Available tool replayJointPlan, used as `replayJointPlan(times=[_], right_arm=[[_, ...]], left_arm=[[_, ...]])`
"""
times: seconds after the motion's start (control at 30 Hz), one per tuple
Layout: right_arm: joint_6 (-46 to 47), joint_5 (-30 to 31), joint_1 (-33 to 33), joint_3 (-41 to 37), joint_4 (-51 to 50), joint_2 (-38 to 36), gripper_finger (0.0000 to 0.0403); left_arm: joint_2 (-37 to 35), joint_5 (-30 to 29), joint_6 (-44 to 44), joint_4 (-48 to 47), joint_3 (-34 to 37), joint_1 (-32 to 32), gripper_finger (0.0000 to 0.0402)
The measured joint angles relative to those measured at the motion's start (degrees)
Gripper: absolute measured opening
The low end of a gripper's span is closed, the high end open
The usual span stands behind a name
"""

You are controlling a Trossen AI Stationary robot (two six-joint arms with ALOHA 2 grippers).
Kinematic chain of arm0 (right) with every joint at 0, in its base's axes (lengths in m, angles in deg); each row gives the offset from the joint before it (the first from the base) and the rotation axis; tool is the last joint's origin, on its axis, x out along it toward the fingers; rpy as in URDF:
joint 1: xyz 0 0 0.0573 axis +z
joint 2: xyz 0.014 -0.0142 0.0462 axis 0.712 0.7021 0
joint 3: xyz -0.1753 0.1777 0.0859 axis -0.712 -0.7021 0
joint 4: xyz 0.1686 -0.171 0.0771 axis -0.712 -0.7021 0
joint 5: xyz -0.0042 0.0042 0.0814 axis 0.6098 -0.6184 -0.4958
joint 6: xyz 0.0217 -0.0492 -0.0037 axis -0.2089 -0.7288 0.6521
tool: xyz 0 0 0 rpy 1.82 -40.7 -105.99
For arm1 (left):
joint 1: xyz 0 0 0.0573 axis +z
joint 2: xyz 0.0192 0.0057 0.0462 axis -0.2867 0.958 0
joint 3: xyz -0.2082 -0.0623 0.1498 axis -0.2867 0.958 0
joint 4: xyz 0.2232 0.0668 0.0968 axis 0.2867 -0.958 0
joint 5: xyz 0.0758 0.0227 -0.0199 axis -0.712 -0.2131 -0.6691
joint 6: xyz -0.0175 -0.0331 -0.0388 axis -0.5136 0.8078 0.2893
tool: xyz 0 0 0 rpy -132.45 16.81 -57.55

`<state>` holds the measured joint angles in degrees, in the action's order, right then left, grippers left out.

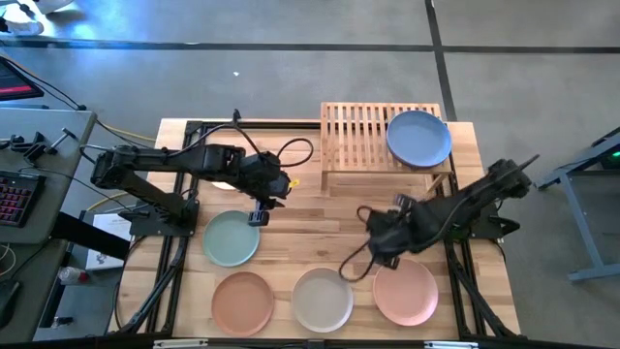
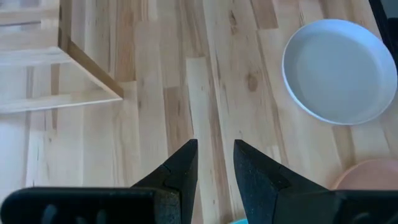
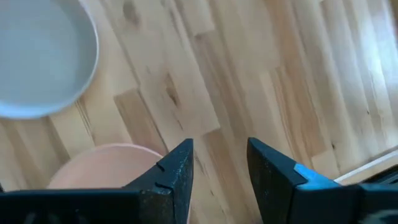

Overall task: Place and stack plates onto a shelf
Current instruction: Stack the pink plate on top of the blue plate on the shelf

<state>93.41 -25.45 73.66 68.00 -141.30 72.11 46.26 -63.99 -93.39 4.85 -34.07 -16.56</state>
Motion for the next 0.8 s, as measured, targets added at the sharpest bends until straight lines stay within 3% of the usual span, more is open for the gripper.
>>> replayJointPlan(times=[0.5, 0.63, 0.8], right_arm=[[-0.99, -5.41, 7.49, -0.02, 2.94, 11.99, 0.0124], [-2.31, -4.37, 8.14, -0.02, 4.89, 12.09, 0.0105], [-4.08, 1.07, 8.56, -0.02, 3.38, 11.12, 0.0076]], left_arm=[[0.0, 0.03, 0.57, -0.53, 0.27, 0.0, 0.0092], [0.0, 0.03, 0.58, -0.53, 0.29, 0.01, 0.0092], [0.0, 0.06, 2.05, -0.52, 0.29, 0.0, 0.0092]])
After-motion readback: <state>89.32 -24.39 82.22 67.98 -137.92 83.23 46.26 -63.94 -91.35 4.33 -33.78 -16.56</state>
